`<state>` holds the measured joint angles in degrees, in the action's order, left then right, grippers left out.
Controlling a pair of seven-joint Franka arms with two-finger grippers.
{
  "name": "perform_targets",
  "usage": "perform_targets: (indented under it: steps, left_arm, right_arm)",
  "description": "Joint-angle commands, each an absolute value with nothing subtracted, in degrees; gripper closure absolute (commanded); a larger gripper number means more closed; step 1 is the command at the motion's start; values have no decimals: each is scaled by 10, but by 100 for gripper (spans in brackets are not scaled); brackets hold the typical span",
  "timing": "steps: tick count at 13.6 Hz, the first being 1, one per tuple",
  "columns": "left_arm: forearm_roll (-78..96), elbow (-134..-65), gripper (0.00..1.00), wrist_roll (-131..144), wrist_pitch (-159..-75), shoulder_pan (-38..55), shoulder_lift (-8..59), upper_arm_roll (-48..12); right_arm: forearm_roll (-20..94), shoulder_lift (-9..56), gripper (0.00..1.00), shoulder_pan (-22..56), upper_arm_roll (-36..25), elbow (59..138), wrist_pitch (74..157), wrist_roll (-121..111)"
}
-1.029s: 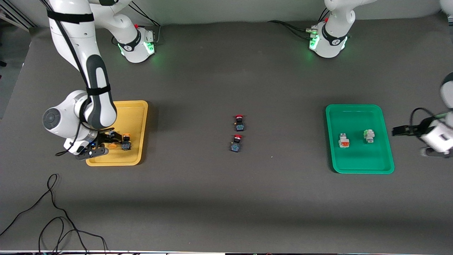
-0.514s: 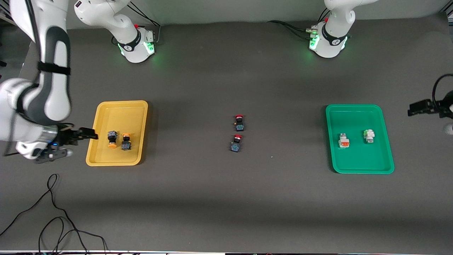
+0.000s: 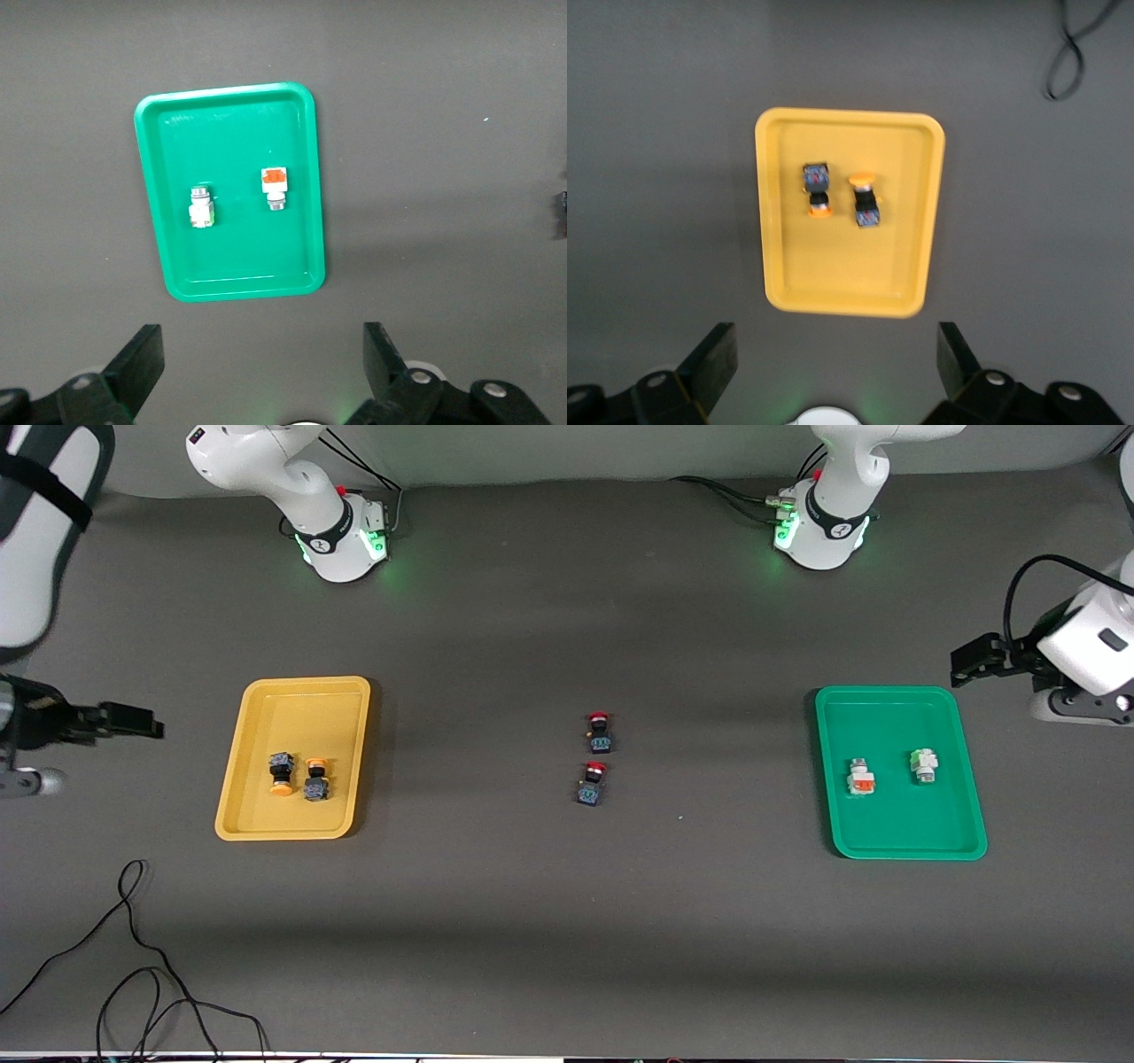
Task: Place green and yellow buttons in trays
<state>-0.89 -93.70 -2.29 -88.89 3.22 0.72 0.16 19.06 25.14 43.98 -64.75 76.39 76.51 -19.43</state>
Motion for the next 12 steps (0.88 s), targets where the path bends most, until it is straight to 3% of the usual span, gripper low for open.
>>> perform_targets:
  steps: [1,12]
  left_arm:
    - [11,-940,0,-11,-875,49,-11,18]
    - [15,-939,0,-2,-868,44,-17,5]
  right_arm:
    - [172,244,0,440,-669,716,707,-171]
    - [171,231,0,444,-673,729,688,-156]
